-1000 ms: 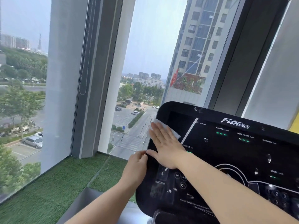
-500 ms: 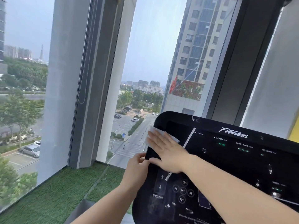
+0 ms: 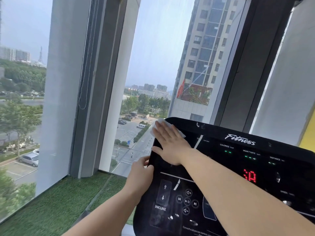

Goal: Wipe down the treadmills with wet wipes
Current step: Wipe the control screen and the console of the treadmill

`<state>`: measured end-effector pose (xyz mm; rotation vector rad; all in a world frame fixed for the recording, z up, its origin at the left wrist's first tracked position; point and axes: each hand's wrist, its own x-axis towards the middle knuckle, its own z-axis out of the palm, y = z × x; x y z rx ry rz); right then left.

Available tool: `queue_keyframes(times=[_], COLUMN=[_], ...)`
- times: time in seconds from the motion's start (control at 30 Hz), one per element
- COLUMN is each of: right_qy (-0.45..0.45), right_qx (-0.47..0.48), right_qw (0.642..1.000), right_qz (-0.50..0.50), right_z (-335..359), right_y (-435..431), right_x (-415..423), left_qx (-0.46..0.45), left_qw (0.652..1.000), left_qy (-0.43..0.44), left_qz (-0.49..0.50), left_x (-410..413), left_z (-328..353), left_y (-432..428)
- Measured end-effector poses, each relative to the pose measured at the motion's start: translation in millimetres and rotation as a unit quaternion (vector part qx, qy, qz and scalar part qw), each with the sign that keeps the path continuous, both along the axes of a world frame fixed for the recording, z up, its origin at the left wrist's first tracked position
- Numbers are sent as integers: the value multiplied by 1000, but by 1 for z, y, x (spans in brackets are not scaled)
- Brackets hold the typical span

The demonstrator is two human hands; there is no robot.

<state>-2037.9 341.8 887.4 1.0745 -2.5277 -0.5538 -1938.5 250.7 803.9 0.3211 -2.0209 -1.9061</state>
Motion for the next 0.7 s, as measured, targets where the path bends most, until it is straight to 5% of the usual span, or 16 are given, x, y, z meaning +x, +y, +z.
queue_keyframes(times=[0.1, 0.3, 0.57, 0.7], right_qy=[7, -8, -4, -8], right_qx=[-56, 4, -217, -172], right_qw=[998, 1000, 971, 983], right_qz=[-32, 13, -101, -70], right_z=[-7, 2, -7, -5], right_y=[-11, -6, -19, -20], right_x=[2, -2, -1, -4], left_qx=[12, -23, -166, -154], left_qw=[1000, 1000, 986, 988], left_qy=[-2, 1, 3, 1], left_qz=[-17, 3, 2, -1], left_x=[2, 3, -6, -6], left_z=[3, 17, 27, 26], left_y=[-1, -2, 0, -3])
